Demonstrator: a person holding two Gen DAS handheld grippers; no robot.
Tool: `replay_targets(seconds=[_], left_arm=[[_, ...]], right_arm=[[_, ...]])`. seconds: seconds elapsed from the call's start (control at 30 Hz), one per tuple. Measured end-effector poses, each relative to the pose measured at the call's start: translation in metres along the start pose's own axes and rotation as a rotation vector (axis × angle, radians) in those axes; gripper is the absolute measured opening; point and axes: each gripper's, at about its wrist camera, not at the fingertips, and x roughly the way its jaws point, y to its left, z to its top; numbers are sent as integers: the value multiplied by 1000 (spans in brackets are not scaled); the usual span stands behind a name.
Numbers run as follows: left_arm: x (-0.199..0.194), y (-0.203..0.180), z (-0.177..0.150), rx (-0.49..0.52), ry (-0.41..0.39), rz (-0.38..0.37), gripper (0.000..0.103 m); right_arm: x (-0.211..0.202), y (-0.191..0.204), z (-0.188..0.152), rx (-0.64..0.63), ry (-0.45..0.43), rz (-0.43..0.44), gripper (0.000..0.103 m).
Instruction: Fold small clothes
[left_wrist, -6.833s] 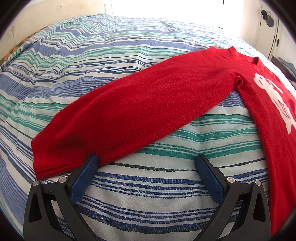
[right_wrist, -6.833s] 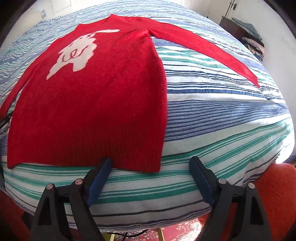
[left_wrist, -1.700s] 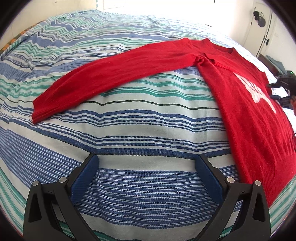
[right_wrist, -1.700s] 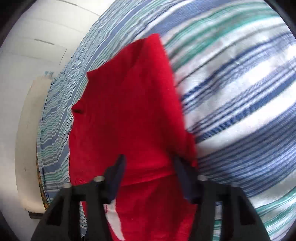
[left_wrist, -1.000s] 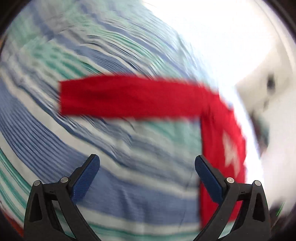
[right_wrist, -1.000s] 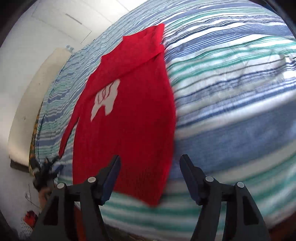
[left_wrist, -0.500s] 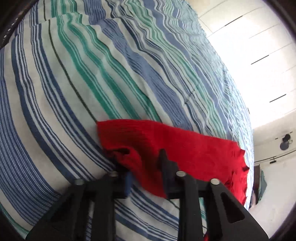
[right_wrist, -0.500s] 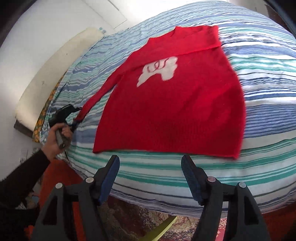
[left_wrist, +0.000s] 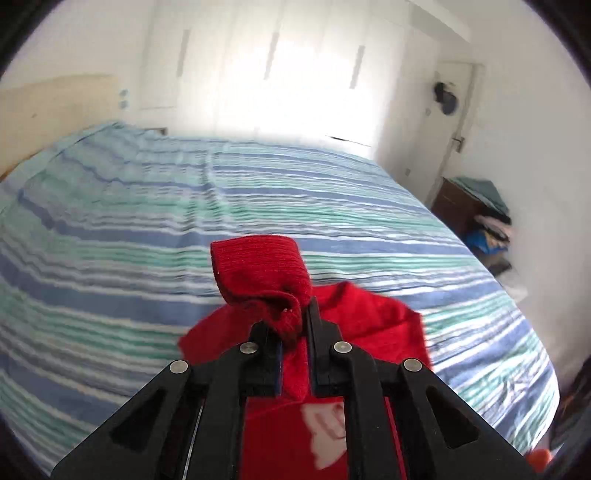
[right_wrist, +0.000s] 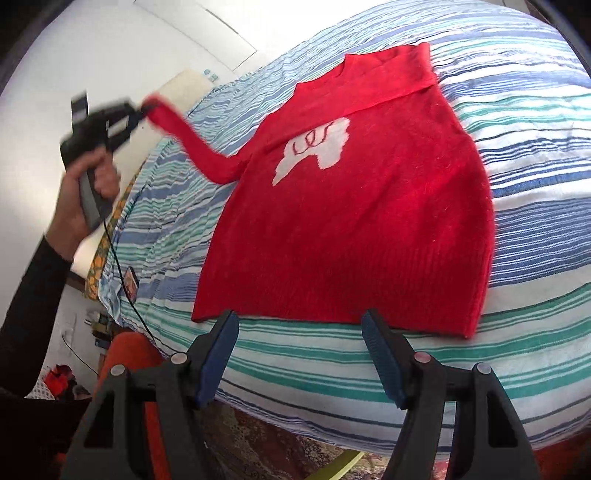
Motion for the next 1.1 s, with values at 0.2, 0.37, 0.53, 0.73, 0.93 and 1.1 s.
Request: replay_targets(seconds=[0.2, 0.37, 0.53, 0.73, 0.93, 1.1], left_arm=[[91, -109, -79, 169, 195, -13, 86], [59, -62, -156, 64, 351, -47, 75], [30, 27, -147, 89, 324, 166, 88], [96, 52, -158, 184, 437, 243, 88], [135, 89, -153, -52, 375, 358, 12], [117, 128, -167, -265, 343, 334, 4]], right_arm=[[-8, -9, 1, 30, -23, 19, 69], [-13, -14, 0, 44, -33, 28, 69], [-8, -20, 2, 62, -24, 38, 69], [0, -16, 3, 31, -7, 19, 69], [0, -16, 1, 26, -3, 4, 69], [5, -14, 2, 3, 8, -14, 70]])
